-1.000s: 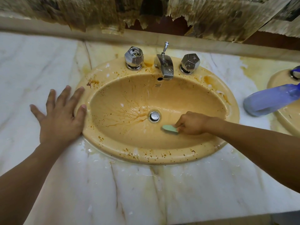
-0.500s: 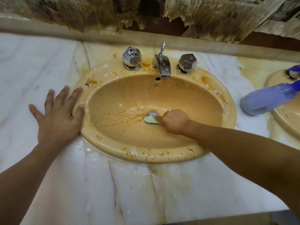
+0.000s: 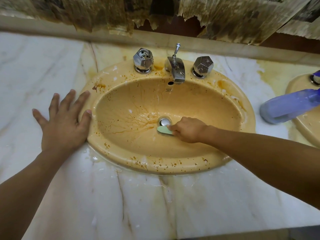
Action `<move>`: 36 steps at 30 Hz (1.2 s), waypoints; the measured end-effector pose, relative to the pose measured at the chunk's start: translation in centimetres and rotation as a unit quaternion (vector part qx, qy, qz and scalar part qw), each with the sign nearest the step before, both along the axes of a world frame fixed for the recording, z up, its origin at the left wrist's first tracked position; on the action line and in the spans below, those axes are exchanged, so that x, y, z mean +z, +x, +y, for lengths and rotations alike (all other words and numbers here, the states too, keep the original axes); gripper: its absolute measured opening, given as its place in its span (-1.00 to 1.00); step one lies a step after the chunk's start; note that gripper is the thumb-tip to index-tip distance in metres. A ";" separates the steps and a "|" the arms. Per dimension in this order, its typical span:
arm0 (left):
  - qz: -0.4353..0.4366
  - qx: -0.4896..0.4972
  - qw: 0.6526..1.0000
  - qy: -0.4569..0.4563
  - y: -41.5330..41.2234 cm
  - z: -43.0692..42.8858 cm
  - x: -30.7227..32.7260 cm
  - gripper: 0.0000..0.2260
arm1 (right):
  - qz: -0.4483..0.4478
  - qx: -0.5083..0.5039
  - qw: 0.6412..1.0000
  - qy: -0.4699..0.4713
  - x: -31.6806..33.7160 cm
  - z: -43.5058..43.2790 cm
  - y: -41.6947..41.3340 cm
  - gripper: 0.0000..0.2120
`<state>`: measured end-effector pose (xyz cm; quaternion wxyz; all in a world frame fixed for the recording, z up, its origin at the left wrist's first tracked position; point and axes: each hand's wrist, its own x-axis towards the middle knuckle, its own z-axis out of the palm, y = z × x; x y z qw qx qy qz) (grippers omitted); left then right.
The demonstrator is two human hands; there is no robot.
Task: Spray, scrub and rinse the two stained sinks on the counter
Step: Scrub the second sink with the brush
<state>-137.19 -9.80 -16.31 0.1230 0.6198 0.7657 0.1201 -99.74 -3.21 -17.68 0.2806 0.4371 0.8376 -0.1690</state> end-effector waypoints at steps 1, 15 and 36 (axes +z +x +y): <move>-0.001 0.002 1.000 0.001 0.0 0.0 0.0 -0.50 | -0.003 -0.002 1.000 -0.015 0.2 -0.1 1.0 -0.61; -0.007 0.001 1.000 0.002 0.1 0.0 0.0 -0.50 | -0.003 -0.078 0.994 -0.082 1.5 -1.3 1.4 -0.64; -0.001 -0.003 1.000 -0.002 -0.1 0.0 0.0 -0.50 | 0.010 -0.105 0.978 -0.178 4.0 -1.5 0.0 -0.67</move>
